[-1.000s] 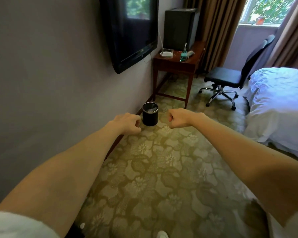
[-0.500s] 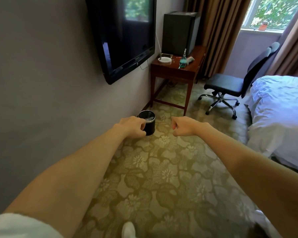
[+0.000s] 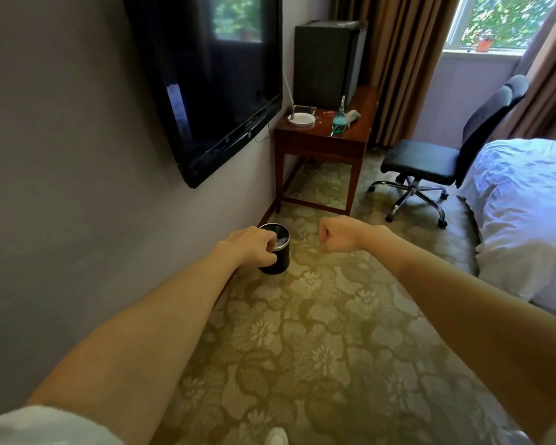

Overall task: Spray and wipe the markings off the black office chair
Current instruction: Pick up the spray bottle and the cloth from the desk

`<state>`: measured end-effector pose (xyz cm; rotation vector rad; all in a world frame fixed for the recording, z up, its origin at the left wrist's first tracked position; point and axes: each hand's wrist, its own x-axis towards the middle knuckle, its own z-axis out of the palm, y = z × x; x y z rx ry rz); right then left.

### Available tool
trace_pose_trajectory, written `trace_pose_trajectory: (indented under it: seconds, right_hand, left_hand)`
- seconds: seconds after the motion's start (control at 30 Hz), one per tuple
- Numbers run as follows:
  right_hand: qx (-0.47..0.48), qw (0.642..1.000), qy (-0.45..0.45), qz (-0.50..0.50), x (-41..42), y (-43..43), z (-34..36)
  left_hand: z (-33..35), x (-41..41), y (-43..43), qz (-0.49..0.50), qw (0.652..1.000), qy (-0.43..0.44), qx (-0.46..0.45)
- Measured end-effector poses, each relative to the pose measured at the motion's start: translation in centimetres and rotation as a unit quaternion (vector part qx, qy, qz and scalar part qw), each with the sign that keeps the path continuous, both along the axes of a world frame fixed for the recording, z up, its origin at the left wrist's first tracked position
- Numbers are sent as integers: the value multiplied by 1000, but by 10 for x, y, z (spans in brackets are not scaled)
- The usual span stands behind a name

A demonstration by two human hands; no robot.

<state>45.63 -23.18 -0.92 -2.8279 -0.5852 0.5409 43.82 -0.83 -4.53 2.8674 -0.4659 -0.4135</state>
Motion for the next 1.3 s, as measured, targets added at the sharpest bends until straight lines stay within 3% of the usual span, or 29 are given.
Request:
trace_pose_trajectory:
  seconds: [0.23,0.7,1.3]
  right_hand:
    - [9,999,-13,-32,77,14,11]
    - [-15,995,47,-87,178,-30,-4]
    - [-14,994,32,-106,361,-176,0]
  left_hand:
    - [4,96,10,-39,999,17,11]
    - [-8,218,-44,-105,993,19,45]
    - [-18,411,-166,-111,993,2,27]
